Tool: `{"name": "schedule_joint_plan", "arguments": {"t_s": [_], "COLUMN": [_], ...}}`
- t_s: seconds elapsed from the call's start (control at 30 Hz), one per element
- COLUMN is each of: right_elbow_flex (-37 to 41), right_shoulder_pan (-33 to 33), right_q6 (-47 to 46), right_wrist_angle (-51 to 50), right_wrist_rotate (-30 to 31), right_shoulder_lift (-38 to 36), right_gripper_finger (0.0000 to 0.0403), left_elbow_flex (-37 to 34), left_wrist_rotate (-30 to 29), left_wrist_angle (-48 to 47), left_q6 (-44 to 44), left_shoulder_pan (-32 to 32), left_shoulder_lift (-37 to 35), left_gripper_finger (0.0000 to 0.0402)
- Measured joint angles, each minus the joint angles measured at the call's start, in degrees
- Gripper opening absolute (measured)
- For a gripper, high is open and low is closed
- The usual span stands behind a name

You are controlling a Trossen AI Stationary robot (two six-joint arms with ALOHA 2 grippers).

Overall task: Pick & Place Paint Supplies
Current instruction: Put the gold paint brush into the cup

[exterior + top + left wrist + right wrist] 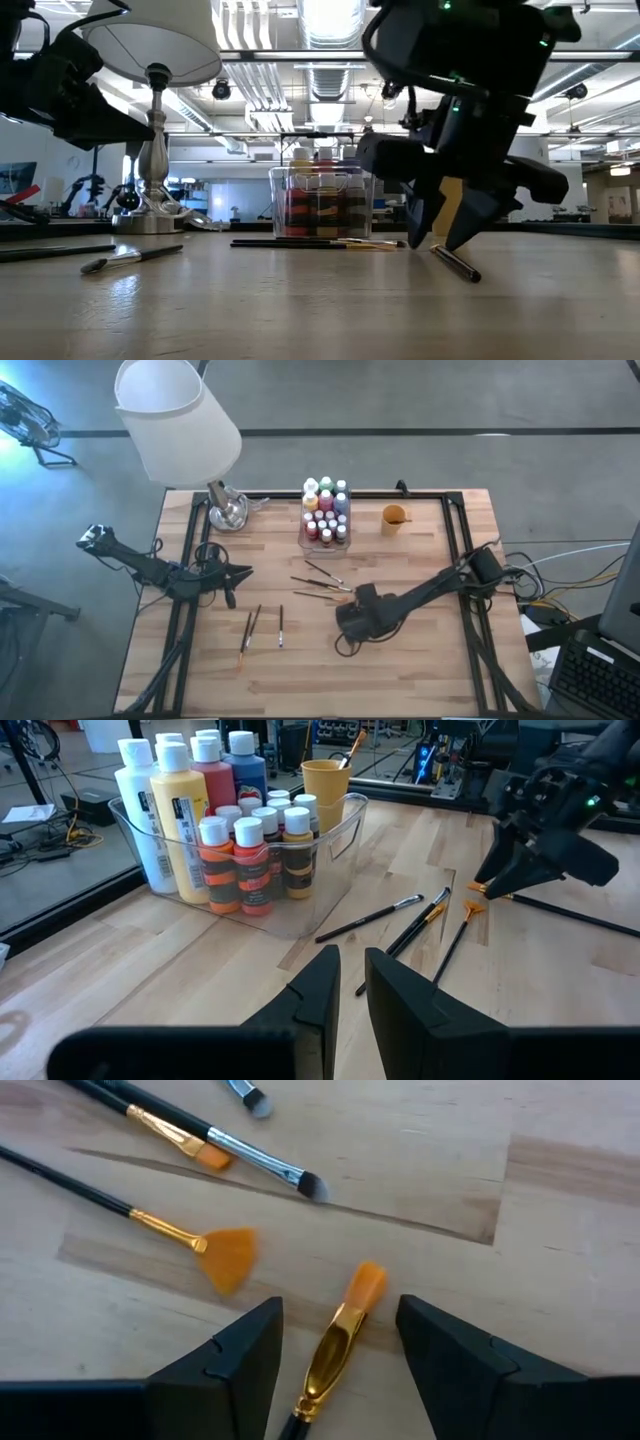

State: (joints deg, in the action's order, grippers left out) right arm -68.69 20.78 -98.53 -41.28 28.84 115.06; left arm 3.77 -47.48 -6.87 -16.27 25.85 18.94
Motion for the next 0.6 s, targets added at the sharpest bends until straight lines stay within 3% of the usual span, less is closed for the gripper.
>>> {"name": "schedule_joint_plan", "arguments": {"t_s": [0.33,0.6], "right_elbow_flex": [-4.73,-4.02], "right_shoulder_pan": [-0.28,-0.26], "right_q6": [0.84,0.88], "right_wrist_angle": [-5.77,-5.87], "right_wrist_rotate": [-1.86,-3.51], "right_shoulder_lift": [2.01,1.69], "right_gripper_finger": [0.0157,0.0078], "left_elbow_flex": [-0.04,-0.04], "left_wrist_rotate": [0.02,0.00], "left_wrist_angle": [0.24,0.31], "left_q6": [0.00,-0.01], "left_shoulder_pan": [0.02,0.01], "left_shoulder_lift": [0.00,0.00], "left_gripper_finger": [0.0057,0.0057]}}
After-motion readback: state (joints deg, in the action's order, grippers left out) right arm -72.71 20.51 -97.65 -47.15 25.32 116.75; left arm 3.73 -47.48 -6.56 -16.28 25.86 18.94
